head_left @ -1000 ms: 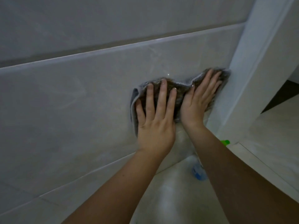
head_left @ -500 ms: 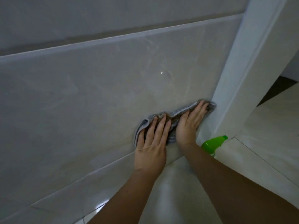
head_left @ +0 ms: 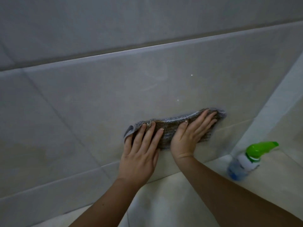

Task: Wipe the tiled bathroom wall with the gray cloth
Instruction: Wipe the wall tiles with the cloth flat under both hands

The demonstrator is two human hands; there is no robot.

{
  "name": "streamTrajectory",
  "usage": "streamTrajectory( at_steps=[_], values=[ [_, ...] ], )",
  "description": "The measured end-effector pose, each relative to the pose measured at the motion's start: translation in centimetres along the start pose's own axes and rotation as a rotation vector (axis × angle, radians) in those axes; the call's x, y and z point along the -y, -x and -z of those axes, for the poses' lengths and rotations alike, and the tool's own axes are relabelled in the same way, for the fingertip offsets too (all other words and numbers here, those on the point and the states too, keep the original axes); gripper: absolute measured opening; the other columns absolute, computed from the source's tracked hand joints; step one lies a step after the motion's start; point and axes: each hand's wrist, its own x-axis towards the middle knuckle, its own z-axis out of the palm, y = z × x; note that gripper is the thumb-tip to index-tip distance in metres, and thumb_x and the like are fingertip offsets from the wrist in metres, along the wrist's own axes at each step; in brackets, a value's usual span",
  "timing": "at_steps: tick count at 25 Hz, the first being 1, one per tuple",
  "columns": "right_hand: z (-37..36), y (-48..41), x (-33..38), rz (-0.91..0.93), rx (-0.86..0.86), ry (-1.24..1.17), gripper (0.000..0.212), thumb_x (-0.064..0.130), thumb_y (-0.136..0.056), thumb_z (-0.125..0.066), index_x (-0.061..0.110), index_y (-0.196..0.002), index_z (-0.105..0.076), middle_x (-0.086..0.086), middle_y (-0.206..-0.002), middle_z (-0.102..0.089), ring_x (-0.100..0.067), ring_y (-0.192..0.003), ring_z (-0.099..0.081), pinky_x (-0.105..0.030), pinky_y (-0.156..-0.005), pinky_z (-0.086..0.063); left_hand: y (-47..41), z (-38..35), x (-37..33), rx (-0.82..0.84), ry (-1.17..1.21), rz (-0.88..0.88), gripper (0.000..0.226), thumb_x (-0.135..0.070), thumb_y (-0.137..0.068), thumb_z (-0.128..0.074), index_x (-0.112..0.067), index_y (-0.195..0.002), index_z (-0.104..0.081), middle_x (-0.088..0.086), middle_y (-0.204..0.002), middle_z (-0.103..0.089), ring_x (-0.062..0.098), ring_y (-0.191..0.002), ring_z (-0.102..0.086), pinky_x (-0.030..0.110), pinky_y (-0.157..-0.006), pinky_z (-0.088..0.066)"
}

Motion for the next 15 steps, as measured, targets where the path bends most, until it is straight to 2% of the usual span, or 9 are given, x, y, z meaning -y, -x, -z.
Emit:
streamTrajectory(
  at_steps=[5, 11, 15],
  values=[
    [-1.4, 5.5, 4.6, 0.088, 0.05, -0.001, 0.065, 0.029, -0.096, -0.029, -0.01, -0.147, -0.019, -0.034, -0.154, -0.011, -0.048, -0.143, -0.005, -0.051, -0.119, -0.004, 4.6, 1.3, 5.9, -0.042, -0.076, 0.051, 0.062, -0.038, -0.098, -0.05, -0.024, -0.153, -0.025, 0.005, -0.161, -0.012, 0.028, -0.147, -0.015, 0.047, -0.114, -0.018],
    [-3.5, 11.2, 9.1, 0.158, 0.086, -0.037, 0.063, 0.037, -0.1, -0.023, -0.005, -0.146, -0.016, -0.037, -0.151, -0.015, -0.053, -0.141, -0.005, -0.064, -0.114, -0.01, 9.6, 3.5, 12.2, -0.027, -0.123, 0.081, 0.061, -0.036, -0.095, -0.049, -0.027, -0.151, -0.027, 0.005, -0.16, -0.012, 0.029, -0.147, -0.013, 0.043, -0.121, -0.004],
    [-4.5, 13.1, 10.1, 0.235, 0.114, -0.048, 0.062, 0.035, -0.097, -0.027, 0.002, -0.148, -0.012, -0.034, -0.153, -0.011, -0.055, -0.14, -0.005, -0.067, -0.113, -0.008, 11.5, 4.3, 14.6, -0.012, -0.14, 0.087, 0.059, -0.039, -0.097, -0.045, -0.027, -0.152, -0.026, 0.004, -0.165, -0.001, 0.026, -0.152, -0.003, 0.044, -0.123, -0.002]
  ],
)
